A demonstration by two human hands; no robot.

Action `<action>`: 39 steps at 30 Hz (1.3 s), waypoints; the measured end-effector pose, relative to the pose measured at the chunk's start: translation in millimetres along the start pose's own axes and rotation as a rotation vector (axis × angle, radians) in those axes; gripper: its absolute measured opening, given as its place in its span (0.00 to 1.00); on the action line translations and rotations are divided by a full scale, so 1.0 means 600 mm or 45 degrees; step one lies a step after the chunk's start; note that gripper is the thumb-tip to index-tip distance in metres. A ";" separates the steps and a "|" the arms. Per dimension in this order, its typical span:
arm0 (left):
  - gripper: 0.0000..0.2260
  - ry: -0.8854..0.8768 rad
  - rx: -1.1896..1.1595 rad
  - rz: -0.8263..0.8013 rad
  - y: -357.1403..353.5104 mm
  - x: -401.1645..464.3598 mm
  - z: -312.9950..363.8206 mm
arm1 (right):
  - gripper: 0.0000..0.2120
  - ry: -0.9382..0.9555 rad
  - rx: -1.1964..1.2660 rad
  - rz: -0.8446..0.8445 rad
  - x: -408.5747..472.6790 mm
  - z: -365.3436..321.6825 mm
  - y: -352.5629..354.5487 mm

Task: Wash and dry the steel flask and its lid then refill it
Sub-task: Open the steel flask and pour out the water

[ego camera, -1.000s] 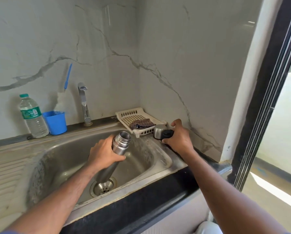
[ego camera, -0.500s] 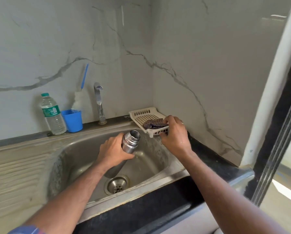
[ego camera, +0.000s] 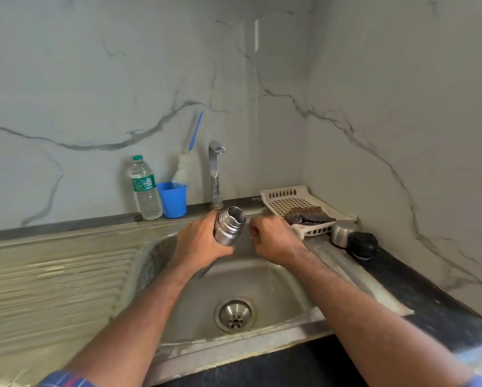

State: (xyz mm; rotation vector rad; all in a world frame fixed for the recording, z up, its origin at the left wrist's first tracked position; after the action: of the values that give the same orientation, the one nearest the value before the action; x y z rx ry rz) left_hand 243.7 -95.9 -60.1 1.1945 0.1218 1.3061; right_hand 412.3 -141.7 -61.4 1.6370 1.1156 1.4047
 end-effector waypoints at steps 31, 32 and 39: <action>0.31 -0.126 0.259 0.121 0.028 0.020 -0.071 | 0.05 0.054 0.282 -0.377 0.024 0.020 -0.093; 0.32 -0.150 0.278 0.119 0.025 0.020 -0.071 | 0.05 0.053 0.284 -0.377 0.023 0.021 -0.093; 0.33 -0.233 0.393 0.069 0.005 0.019 -0.070 | 0.05 0.028 0.321 -0.395 0.021 0.033 -0.091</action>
State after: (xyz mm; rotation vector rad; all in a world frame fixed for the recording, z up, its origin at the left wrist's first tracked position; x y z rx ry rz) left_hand 217.9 -62.3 -71.1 1.5839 0.1633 1.2476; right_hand 423.4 -108.5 -109.5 1.5360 1.5370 1.1196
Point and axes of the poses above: each hand's wrist, its own x-axis towards the middle knuckle, its own y-axis out of the back of the hand, z = x × y, the point moved 6 cm from there along x, towards the middle knuckle, and after that the axes turned 6 degrees about -x, right-handed, at the moved point
